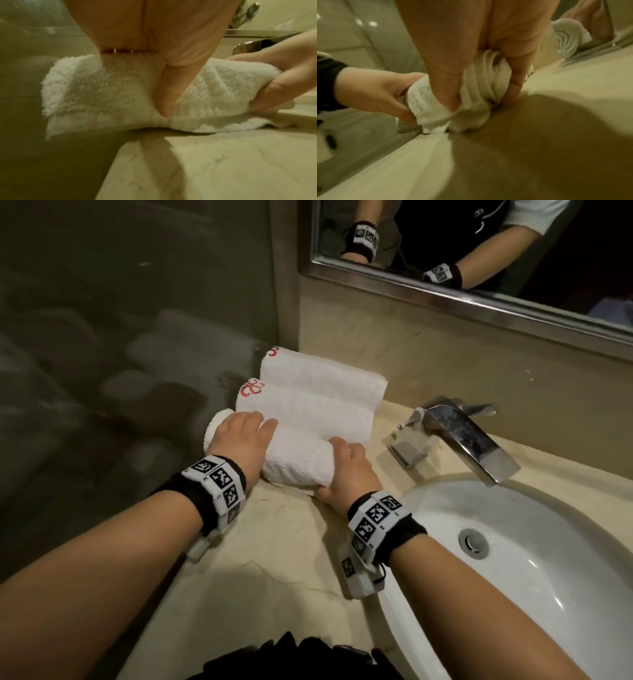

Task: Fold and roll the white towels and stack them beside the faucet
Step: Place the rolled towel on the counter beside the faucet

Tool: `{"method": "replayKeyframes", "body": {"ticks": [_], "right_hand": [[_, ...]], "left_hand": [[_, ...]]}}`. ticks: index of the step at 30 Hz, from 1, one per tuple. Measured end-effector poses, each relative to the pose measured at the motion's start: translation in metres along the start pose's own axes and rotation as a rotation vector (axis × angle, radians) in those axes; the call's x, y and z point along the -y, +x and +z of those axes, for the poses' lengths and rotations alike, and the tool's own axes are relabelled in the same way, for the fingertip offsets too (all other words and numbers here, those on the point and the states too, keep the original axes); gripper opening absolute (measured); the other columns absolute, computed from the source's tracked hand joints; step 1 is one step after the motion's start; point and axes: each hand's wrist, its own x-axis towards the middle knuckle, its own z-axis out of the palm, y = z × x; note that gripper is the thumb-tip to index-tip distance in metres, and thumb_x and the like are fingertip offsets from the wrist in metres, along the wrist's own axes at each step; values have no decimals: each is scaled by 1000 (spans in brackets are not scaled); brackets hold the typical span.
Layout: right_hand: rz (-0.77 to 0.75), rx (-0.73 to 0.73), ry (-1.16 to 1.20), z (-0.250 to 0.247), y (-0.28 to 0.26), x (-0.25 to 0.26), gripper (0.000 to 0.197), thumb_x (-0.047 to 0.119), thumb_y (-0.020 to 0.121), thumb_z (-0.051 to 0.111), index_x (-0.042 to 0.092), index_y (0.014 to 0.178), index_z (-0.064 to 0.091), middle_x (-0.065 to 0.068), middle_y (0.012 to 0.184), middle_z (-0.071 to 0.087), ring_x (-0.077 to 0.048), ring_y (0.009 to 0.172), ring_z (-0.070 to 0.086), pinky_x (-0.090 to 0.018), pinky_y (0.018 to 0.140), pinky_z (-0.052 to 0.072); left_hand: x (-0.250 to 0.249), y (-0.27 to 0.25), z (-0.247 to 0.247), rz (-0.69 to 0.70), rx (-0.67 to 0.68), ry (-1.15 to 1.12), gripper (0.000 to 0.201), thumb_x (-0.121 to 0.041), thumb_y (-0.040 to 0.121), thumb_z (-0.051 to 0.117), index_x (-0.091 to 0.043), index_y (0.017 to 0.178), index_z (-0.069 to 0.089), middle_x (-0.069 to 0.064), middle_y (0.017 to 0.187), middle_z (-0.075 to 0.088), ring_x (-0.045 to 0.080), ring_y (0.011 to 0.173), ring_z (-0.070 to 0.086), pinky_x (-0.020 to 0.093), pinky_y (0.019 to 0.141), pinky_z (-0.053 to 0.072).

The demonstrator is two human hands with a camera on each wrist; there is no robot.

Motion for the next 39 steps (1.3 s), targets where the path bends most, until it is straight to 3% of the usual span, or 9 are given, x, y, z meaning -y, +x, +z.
{"method": "replayKeyframes", "body": {"ticks": [5, 8, 17, 23, 25, 29, 32, 35, 39], "right_hand": [[-52, 54, 84, -29, -1, -23, 80, 68, 66, 59, 25, 128, 33, -7, 124, 47, -23, 105, 53, -39, 92, 47], [139, -127, 203, -46, 15, -29, 69, 56, 79, 56, 16, 131, 34, -10, 128, 48, -26, 109, 54, -36, 91, 44], [236, 24, 79, -46, 50, -15, 36, 32, 92, 49, 2, 113, 48, -18, 115, 60, -32, 103, 56, -28, 74, 35], [339, -69, 120, -70, 77, -18, 61, 40, 93, 42, -2, 136, 30, -19, 132, 51, -31, 116, 51, -35, 93, 41], [357, -1, 44, -73, 92, -11, 60, 41, 94, 39, -6, 131, 38, -22, 128, 54, -34, 115, 52, -34, 88, 41], [322, 46, -53, -85, 93, -3, 61, 52, 90, 42, -1, 117, 53, -19, 121, 59, -33, 108, 56, -31, 79, 38], [272, -59, -60, -87, 65, 5, 79, 62, 80, 50, 12, 138, 31, -15, 142, 37, -31, 124, 43, -42, 94, 42], [-74, -59, -311, -54, 18, 21, 97, 72, 64, 56, 25, 141, 19, -10, 139, 34, -31, 126, 36, -46, 100, 35], [-179, 9, -566, -8, -1, 20, 87, 44, 74, 61, 22, 143, 12, -10, 134, 34, -28, 120, 33, -40, 95, 29]], "left_hand": [[-1, 2, 6, 11, -24, -56, 78, -12, 76, 53, -19, 144, 17, 10, 147, 24, 29, 137, 20, 39, 116, 10], [0, 1, 7, 13, -35, -73, 76, -12, 77, 52, -19, 145, 18, 11, 146, 26, 29, 137, 21, 40, 115, 9], [3, 6, 10, 38, -23, -39, 84, -13, 74, 58, -20, 145, 14, 10, 146, 24, 30, 137, 19, 40, 116, 5], [6, 7, 7, 46, -9, -9, 85, -17, 75, 60, -22, 146, 12, 8, 147, 23, 28, 137, 20, 40, 117, 5], [9, 5, 5, 18, -6, 2, 83, -19, 78, 58, -21, 146, 11, 9, 147, 22, 29, 138, 18, 41, 117, 3], [17, -1, -1, -70, -1, -3, 72, -16, 84, 47, -17, 146, 9, 11, 149, 20, 29, 140, 16, 39, 118, 5], [14, -3, -6, -69, 4, 25, 66, -15, 87, 44, -15, 145, 12, 12, 148, 22, 29, 139, 18, 38, 118, 8], [11, 2, -6, -59, -7, 49, 58, -14, 87, 42, -12, 141, 19, 13, 143, 29, 30, 135, 26, 38, 116, 14], [9, 12, -5, -36, -57, 17, 45, -9, 88, 36, -7, 133, 30, 15, 132, 40, 33, 124, 36, 40, 111, 21]]}}
